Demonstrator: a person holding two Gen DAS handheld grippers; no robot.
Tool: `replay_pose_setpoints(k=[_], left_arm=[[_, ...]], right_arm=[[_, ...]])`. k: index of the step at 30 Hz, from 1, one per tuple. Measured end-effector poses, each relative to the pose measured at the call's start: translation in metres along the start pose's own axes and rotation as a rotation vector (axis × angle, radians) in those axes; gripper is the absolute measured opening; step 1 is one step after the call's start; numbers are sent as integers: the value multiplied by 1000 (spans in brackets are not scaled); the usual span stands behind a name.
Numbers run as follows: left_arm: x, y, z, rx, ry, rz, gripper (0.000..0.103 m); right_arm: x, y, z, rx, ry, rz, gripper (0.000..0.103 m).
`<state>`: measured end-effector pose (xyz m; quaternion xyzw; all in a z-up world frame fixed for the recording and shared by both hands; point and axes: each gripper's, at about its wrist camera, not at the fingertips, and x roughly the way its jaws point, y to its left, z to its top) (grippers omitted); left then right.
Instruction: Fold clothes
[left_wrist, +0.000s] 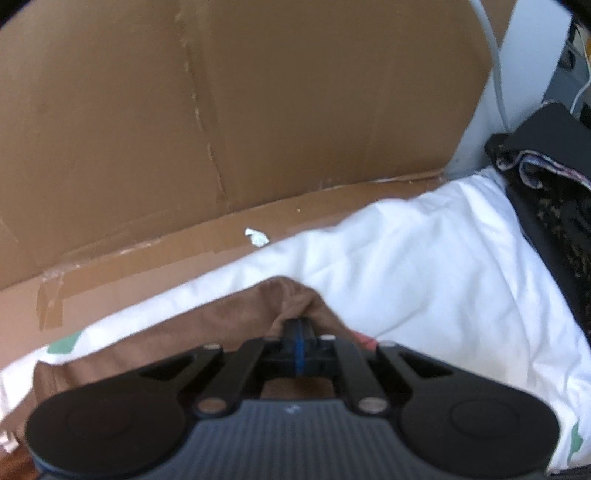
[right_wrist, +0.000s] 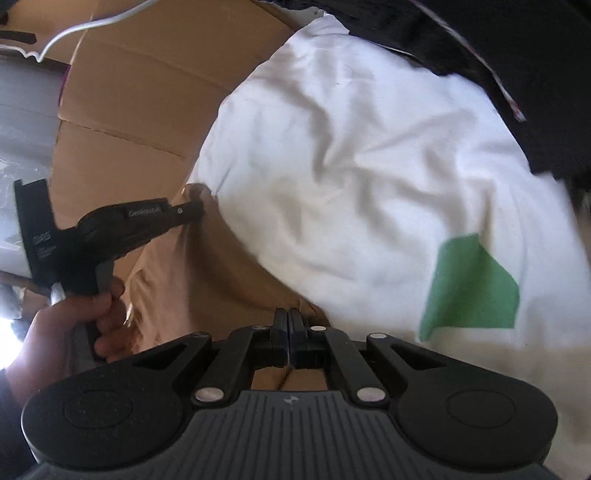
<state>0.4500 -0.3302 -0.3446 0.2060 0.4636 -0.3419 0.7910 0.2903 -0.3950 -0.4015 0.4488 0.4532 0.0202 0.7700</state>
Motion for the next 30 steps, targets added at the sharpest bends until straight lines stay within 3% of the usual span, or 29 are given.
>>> replay_pose_setpoints(k=[6,9,10,13,14,16,19,23,30], left_arm=[[-38,0,0,27,-78,-4,9],[-55,-3,-15,61,-93,-43,11],[-58,-4,-20,76,-91,-46,11],[-59,-7,-39,112,-75,-66,20],[-58,-9,-44,130,-69,-57,35],[-52,-10,-55,158,-56,-34,47],[-38,-8,-66,174,-23,-22,45],[-35,-4,-71,187,-47,-3,61],[-61,24,-74,92,-79,2,57]], right_arm=[[-12,16,1,-31,-22,42,7],[-10,26,-4,-94,-48,65,40],[-8,28,-6,-110,-55,66,42],[-3,35,-14,-167,-56,49,42],[-1,37,-17,-186,-56,43,42],[0,43,-22,-245,-56,21,42],[6,56,-29,-343,-59,-13,42],[14,65,-36,-466,-51,-60,44],[12,80,-61,-731,-62,-140,48]])
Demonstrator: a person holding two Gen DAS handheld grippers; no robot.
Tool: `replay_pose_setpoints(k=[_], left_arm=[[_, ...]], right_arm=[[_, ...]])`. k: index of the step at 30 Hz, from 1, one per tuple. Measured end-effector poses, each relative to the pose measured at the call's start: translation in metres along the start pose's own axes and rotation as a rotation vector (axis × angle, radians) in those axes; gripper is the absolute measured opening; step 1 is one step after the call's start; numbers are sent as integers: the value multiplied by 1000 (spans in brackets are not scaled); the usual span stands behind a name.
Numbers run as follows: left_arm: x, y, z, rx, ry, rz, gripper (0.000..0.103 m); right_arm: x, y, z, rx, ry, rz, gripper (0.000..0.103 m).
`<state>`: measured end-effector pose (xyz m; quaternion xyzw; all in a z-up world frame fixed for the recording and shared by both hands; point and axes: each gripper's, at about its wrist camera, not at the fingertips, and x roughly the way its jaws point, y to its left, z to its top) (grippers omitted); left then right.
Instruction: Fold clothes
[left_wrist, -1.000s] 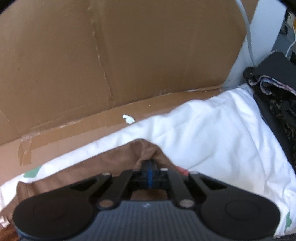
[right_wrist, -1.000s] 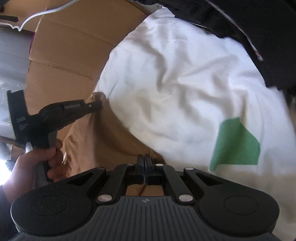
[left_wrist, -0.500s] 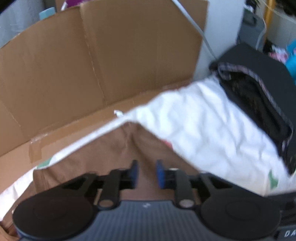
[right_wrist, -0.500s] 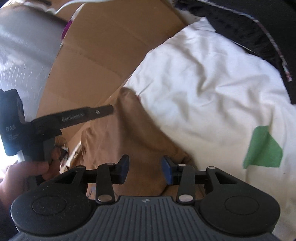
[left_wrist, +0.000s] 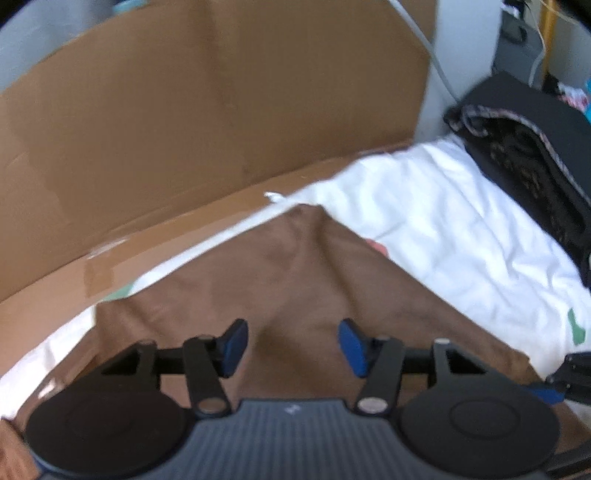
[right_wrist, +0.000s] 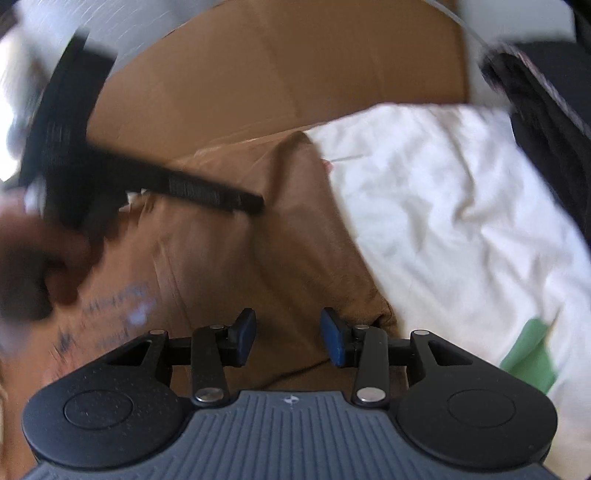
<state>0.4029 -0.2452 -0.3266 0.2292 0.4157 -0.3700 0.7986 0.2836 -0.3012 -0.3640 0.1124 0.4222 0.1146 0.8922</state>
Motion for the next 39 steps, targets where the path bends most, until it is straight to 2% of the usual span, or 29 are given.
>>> replay_pose_setpoints(k=[2,5,6,8,12,19,26,28,29,32,33,39], left_arm=[[-9,8,-9,4,11,5,55],[-18,15,-27,8,38,29,45],[-22,18,-33,-12,45,35,41],[-31,25,-44,-64,36,45,40],[-43,32,-63,-130,4,46,18],[-33,24,-74,-106,11,56,15],[-28,26,-71,-135,75,104,20],[-31,28,-67,-142,99,104,26],[-33,30,-65,-151,112,96,32],[-47,37,-61,-181,144,101,39],[-53,38,-60,-189,154,110,46],[-122,47,-61,-270,190,158,65]], right_arm=[[-3,4,-4,-26,2,3,51],[-5,10,-9,-69,0,-15,53],[-7,12,-10,-78,-2,-21,53],[-13,13,-11,-77,-27,-23,53],[-21,24,-10,-97,-58,3,53],[-7,35,-13,-197,-10,-38,53],[-5,37,-18,-203,11,-65,55],[-7,33,-15,-160,37,-40,59],[-9,31,-12,-140,52,-22,59],[-18,28,0,-114,89,18,59],[-23,28,5,-120,97,25,59],[-70,30,42,-76,131,18,59]])
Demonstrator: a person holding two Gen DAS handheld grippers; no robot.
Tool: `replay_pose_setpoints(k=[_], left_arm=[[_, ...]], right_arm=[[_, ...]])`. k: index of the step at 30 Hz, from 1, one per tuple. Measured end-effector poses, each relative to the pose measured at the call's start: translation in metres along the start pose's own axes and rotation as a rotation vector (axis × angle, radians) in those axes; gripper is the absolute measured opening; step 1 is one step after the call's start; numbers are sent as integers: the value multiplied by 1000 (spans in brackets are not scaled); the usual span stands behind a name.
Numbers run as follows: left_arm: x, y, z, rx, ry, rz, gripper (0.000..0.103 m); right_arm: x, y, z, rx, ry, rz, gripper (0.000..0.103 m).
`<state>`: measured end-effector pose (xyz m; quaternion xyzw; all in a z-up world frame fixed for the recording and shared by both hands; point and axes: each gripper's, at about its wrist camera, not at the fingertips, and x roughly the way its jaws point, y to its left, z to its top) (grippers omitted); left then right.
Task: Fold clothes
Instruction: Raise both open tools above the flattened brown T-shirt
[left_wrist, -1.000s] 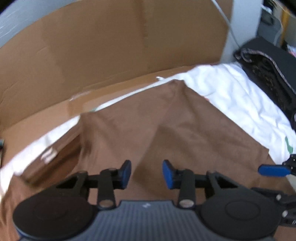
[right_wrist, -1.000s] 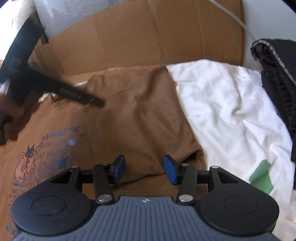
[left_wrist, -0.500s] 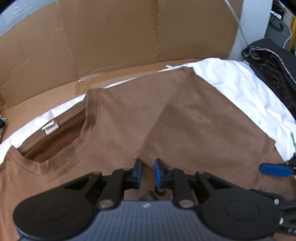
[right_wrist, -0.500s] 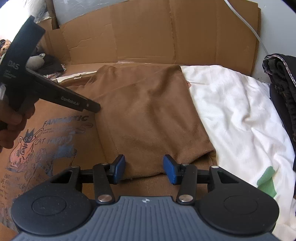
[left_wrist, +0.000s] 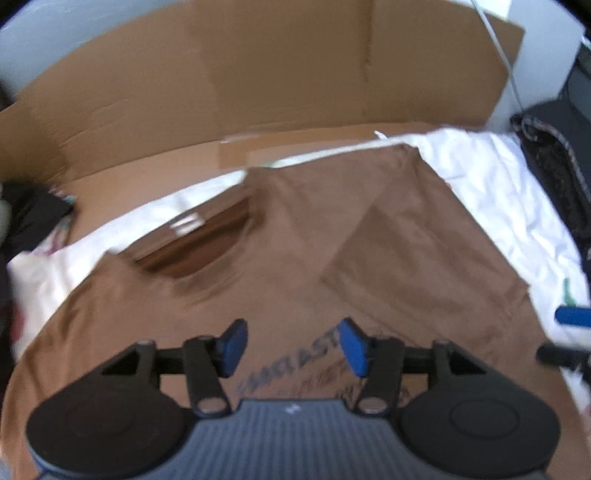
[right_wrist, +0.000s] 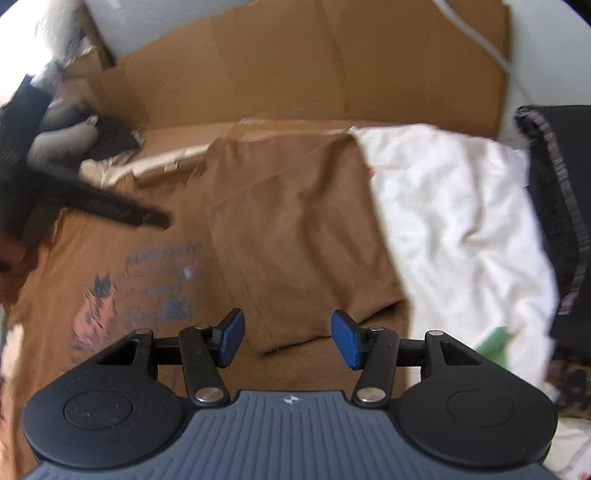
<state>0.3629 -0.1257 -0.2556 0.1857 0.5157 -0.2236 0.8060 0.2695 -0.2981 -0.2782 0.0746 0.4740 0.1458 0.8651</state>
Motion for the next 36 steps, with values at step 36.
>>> replay_pose_setpoints(k=[36], left_arm=[[-312,91,-122,-104,-229,288,90]], right_arm=[[-276,113,-19,94,-115,-259,62]])
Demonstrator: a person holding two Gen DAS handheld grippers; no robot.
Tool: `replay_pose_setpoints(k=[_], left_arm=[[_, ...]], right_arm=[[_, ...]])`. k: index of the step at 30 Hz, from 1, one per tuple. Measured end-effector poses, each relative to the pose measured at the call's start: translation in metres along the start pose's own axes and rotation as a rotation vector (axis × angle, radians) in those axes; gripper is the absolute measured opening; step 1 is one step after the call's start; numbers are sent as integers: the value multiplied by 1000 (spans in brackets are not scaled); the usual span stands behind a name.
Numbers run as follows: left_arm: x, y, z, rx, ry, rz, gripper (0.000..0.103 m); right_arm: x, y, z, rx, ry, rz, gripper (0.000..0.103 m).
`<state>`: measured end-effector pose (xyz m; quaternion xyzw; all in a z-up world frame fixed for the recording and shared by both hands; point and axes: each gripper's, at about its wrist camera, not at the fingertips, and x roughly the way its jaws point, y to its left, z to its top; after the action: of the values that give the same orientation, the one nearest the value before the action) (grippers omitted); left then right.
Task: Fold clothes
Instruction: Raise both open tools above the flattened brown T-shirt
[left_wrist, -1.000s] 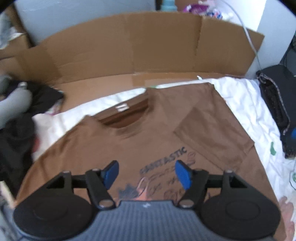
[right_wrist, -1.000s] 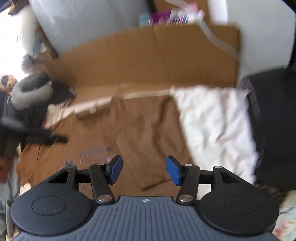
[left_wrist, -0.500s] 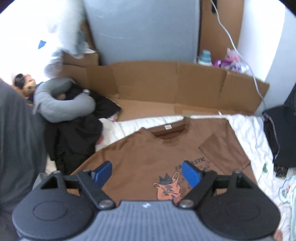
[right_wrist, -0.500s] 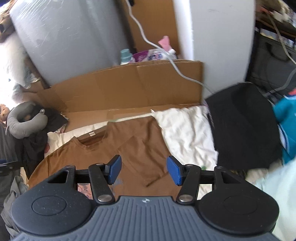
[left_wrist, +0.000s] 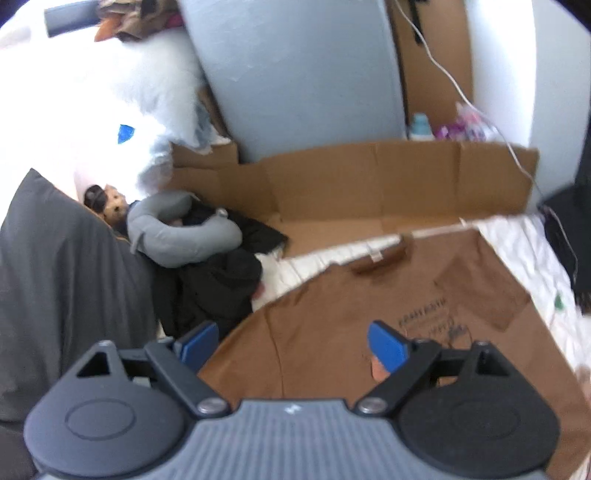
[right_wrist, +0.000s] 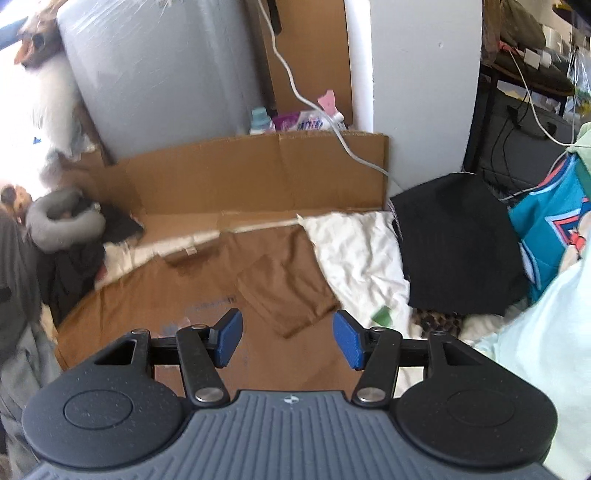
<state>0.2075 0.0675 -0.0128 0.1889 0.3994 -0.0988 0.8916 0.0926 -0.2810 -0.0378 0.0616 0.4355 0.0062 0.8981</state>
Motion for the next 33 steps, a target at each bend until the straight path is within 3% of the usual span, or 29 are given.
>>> replay_pose_setpoints(k=[4,7,12,19,28,33], left_arm=[[2,0,-8,64,44,-41,91],[4,-1,-12,116,78,-43,92],[0,6,-13,88,87,-57,92],[-8,27,-9,41,51,-112,93],[1,63,-15,-69,81,-81,93],[15,62,-31,14,60,-87,93]], right_arm=[[-18,-9,-13,-4,23,19,62],[-32,-17,-18,28,-27,55,62],[-38,-12,-29,27,-34,1,62],[-35,22,-50,-75,14,-23,62],[-29,60,-77,-58,36,-58,62],[-28,80,-75,14,-44,-35,62]])
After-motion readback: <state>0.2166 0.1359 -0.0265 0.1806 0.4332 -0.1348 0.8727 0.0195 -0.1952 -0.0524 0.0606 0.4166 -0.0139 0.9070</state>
